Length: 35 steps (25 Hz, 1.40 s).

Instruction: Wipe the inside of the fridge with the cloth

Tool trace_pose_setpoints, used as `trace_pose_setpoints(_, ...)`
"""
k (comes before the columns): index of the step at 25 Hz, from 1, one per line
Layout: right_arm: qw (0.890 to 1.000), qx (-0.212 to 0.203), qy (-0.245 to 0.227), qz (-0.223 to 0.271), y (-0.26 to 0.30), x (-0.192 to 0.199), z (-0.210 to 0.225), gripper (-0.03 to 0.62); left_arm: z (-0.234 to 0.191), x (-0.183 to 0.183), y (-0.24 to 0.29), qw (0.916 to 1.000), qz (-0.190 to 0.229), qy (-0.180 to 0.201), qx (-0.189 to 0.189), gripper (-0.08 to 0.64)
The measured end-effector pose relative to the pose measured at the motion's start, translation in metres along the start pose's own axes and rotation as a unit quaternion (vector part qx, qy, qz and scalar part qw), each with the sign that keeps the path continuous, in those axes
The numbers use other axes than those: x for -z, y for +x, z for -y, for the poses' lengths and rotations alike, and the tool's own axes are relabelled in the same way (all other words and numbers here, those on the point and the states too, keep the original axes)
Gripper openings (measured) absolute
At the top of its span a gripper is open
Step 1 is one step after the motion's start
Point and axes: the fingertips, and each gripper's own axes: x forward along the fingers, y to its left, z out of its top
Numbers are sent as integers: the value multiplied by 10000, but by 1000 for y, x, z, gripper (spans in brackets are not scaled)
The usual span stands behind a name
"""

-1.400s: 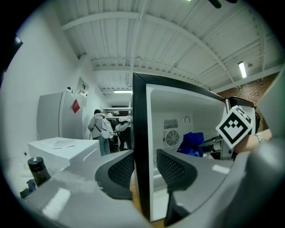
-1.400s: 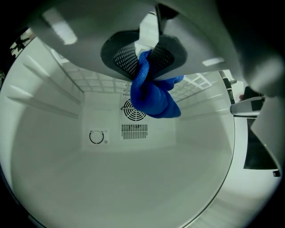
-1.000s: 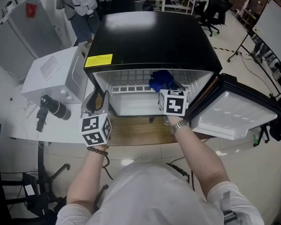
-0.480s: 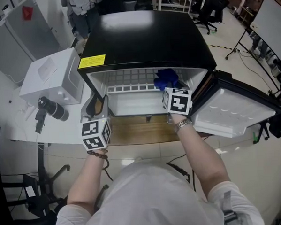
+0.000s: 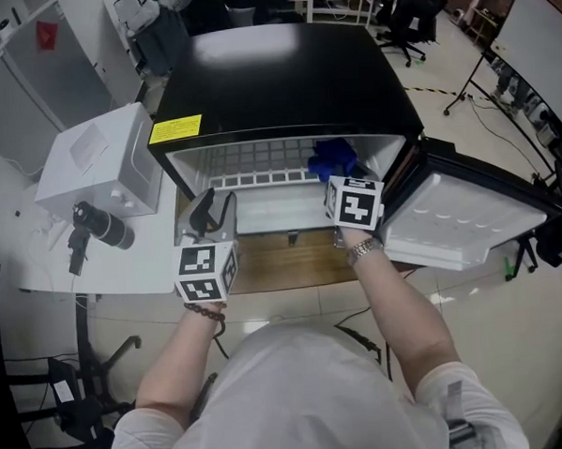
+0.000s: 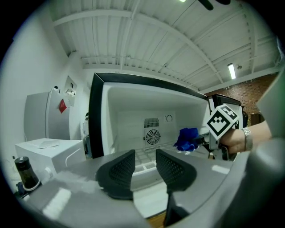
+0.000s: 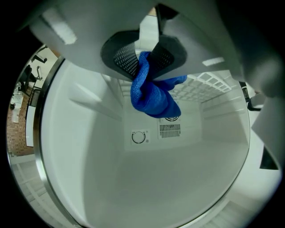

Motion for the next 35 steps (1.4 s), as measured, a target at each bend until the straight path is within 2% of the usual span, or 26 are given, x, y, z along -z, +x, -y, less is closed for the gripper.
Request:
trace_pose_setpoints(5,9999,37,114,83,-4,-2,2,40,26,-10,12,9990,69,148,426,137)
trace_pose_setpoints(8,9994,-194,208,206,-10,-9,-2,40,47,-17,23,9958,110,221,880,137)
trace_pose_setpoints(14,9952,-855,101,457,-35,-25,-17,40,89,-34,53,9797,105,381,1963,150)
trace_pose_setpoints(18,9885,-1373,-180,611,-58,-30,-30,40,113,-50,64,9610,211,447,2719,189)
trace_pose_setpoints(22,9773,-1911,-478,775,-81,-34,-40,40,143,-56,64,9327,279,633,3539,214)
trace_pose_setpoints(25,9663,-2337,-667,846,-97,-35,-46,40,161,-57,59,9118,302,801,4016,222)
trace_pose_setpoints(29,9531,-2777,-872,829,-112,-31,-50,40,183,-51,51,8887,278,1004,4465,222)
trace_pose_setpoints(31,9504,-2863,-925,792,-117,-27,-46,40,191,-48,48,8814,280,970,4614,221)
trace_pose_setpoints(35,9465,-2967,-1050,716,-124,-21,-42,40,204,-43,39,8674,257,905,4886,164)
